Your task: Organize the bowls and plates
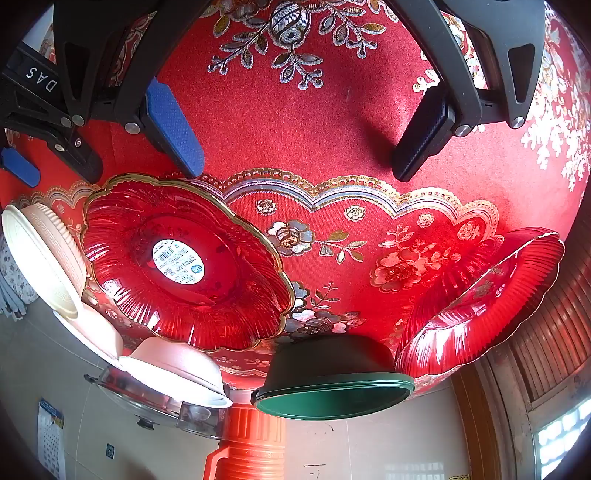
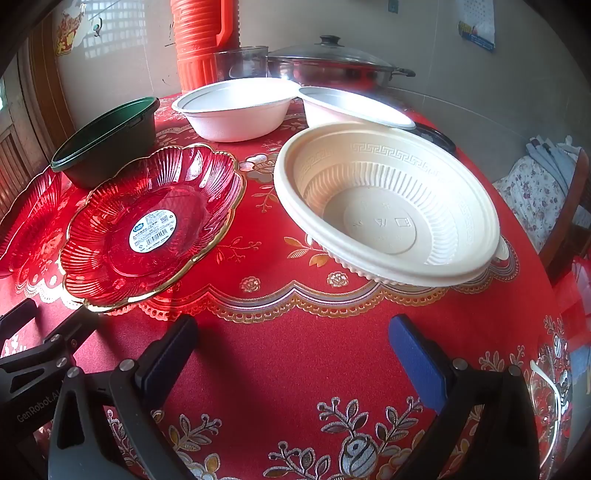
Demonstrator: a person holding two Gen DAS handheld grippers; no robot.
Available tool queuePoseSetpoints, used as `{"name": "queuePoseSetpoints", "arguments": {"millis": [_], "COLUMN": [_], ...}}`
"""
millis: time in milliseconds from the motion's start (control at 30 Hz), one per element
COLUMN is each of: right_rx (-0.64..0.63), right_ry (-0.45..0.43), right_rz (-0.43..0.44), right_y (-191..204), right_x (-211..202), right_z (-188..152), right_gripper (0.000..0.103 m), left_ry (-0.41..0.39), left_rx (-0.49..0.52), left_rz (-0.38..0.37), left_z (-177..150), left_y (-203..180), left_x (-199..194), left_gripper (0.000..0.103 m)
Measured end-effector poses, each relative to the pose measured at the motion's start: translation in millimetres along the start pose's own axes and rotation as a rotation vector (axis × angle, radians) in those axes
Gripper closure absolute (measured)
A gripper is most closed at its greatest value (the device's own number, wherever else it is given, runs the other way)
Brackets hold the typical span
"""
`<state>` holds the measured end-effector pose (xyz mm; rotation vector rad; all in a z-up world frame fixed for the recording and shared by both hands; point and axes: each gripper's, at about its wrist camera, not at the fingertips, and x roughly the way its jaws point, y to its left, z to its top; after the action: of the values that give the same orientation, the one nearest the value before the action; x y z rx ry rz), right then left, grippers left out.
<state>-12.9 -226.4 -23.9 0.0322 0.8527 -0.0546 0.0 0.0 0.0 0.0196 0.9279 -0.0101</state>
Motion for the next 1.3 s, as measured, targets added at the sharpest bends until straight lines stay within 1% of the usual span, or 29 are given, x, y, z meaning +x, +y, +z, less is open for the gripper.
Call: {"name": "queuePoseSetpoints", "arguments": {"millis": [1033, 1167, 1300], "right_rx": [0.001, 0.002, -0.029], "right_ry": [0.000, 0.001, 0.052], "right_rz": [0.001, -0.002, 0.019], "right_y": [0.3, 0.4, 4.6], "right_x": [0.4, -0.2, 1.5], "right_z": [0.2, -0.8, -0.8], "right_gripper": [0.000, 0.000, 0.000], "left_ry": [0.000, 0.008, 0.016], "left_rx": [0.000, 0.023, 0.037], "left_rz": [0.001, -0.016, -0.027], "left_z": [0.0, 0.2, -3.3], "left_y": [0.0, 1.0, 1.1], "left_x": [0.0, -0.2, -4.1], "left_gripper": [0.001, 0.001, 0.001]}}
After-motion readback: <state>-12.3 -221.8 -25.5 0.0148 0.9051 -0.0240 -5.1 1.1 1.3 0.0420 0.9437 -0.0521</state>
